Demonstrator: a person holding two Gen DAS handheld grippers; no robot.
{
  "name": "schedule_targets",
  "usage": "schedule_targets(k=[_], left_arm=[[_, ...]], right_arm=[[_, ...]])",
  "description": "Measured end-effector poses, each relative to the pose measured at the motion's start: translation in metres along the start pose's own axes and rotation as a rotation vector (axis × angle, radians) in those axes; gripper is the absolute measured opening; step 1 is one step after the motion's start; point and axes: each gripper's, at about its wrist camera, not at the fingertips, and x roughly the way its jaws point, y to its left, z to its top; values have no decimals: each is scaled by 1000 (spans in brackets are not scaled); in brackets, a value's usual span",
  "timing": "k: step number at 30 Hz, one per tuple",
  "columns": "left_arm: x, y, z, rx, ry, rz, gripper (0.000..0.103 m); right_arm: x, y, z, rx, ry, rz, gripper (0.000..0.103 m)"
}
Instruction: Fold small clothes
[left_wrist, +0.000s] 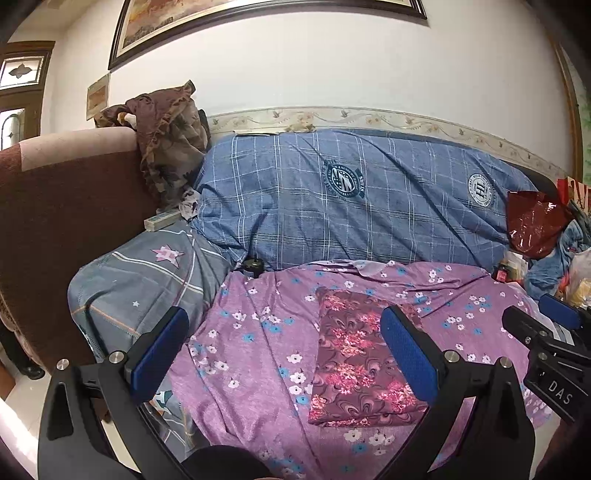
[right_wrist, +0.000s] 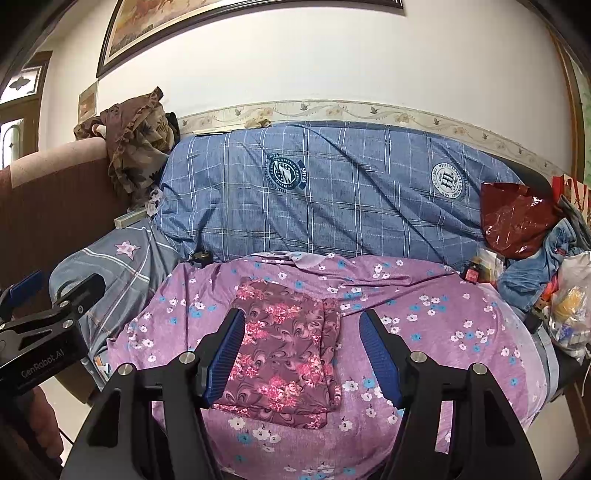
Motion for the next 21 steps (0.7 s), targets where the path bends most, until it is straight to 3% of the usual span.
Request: schedule_targets(k=[21], left_arm=[[6,-6,-4,13,22,-40,103]], right_arm=[[9,4,-4,-15,13,-10,67]])
